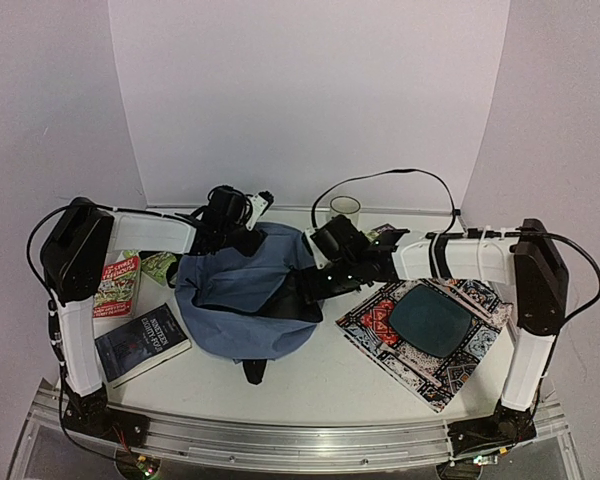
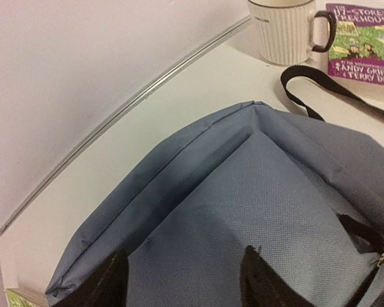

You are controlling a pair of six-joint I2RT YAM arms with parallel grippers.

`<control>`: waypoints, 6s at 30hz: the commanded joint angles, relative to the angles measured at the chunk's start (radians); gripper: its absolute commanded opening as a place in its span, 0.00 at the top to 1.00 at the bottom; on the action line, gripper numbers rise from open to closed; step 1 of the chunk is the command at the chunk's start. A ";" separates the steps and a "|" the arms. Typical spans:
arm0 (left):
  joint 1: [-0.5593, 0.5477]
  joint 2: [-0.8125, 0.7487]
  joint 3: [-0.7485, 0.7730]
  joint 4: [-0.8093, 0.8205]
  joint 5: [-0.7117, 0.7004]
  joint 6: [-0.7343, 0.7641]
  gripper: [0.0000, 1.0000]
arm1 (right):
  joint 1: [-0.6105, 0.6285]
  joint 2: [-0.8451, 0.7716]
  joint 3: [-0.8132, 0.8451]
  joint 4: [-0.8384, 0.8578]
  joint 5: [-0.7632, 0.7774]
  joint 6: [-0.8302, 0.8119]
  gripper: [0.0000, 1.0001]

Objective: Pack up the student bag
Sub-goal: Open the largest pocket of the student bag, then grab the book from the corner of the board, then pass from the right arm to the left

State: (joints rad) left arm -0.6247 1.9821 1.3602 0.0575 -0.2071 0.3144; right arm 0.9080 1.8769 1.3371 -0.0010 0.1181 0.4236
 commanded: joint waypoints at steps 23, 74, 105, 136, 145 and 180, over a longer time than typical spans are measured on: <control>-0.189 -0.664 -0.447 -0.294 0.374 -0.283 0.08 | -0.009 0.153 0.206 0.055 -0.076 0.062 0.31; 0.040 -0.241 -0.049 -0.284 -0.074 -0.360 0.05 | -0.396 0.017 -0.040 0.095 0.170 0.580 0.11; 0.040 -0.442 -0.176 -0.435 0.043 -0.549 0.01 | -0.489 0.284 0.060 0.083 0.005 0.662 1.00; 0.082 -0.410 -0.073 -0.394 0.411 -1.012 0.01 | -0.462 -0.275 -0.219 0.460 -0.346 0.628 1.00; 0.081 -0.387 -0.107 -0.247 0.593 -1.192 0.01 | -0.391 -0.285 -0.151 0.545 -0.390 0.652 1.00; 0.079 -0.330 -0.441 0.653 0.885 -1.800 0.46 | -0.169 -0.090 -0.103 0.679 -0.415 0.707 1.00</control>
State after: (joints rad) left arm -0.5394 1.7229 0.9288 0.4268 0.6509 -1.3959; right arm 0.7231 1.8279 1.2790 0.6307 -0.2697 1.1277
